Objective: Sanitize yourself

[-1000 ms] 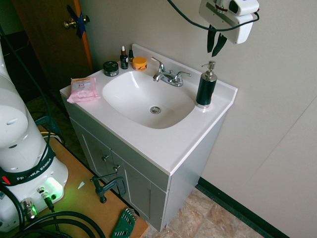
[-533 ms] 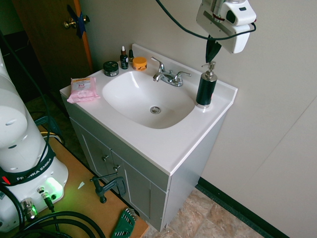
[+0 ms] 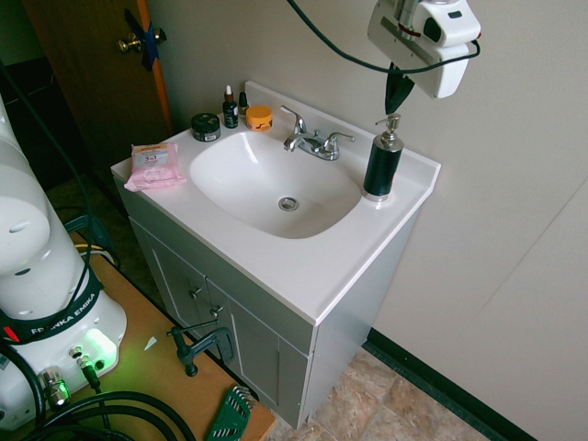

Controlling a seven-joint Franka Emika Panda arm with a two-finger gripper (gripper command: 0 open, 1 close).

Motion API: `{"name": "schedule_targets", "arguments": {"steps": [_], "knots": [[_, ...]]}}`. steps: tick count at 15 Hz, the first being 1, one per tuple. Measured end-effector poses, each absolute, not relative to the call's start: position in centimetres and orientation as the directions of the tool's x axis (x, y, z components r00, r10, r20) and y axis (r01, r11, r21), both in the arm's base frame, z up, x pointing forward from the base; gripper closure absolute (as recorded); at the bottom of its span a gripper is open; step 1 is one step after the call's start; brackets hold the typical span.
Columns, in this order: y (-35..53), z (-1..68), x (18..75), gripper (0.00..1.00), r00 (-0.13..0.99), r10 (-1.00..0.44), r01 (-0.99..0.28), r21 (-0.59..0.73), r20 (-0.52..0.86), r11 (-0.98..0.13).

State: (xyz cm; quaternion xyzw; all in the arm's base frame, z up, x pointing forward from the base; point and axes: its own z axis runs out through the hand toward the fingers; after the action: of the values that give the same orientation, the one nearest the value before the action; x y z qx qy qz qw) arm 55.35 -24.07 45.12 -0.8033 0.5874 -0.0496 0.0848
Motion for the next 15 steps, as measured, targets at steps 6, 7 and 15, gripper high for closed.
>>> {"name": "schedule_targets", "arguments": {"steps": [6,7,15], "knots": [[-24.3,43.4,55.5,1.0,0.3,-0.954,-0.941,-0.176,-0.032,-0.29],[-24.3,43.4,55.5,1.0,0.299,-0.954,-0.941,-0.175,-0.032,-0.289],[-24.3,42.8,55.9,1.0,0.306,-0.951,-0.938,-0.179,-0.033,-0.296]]}}
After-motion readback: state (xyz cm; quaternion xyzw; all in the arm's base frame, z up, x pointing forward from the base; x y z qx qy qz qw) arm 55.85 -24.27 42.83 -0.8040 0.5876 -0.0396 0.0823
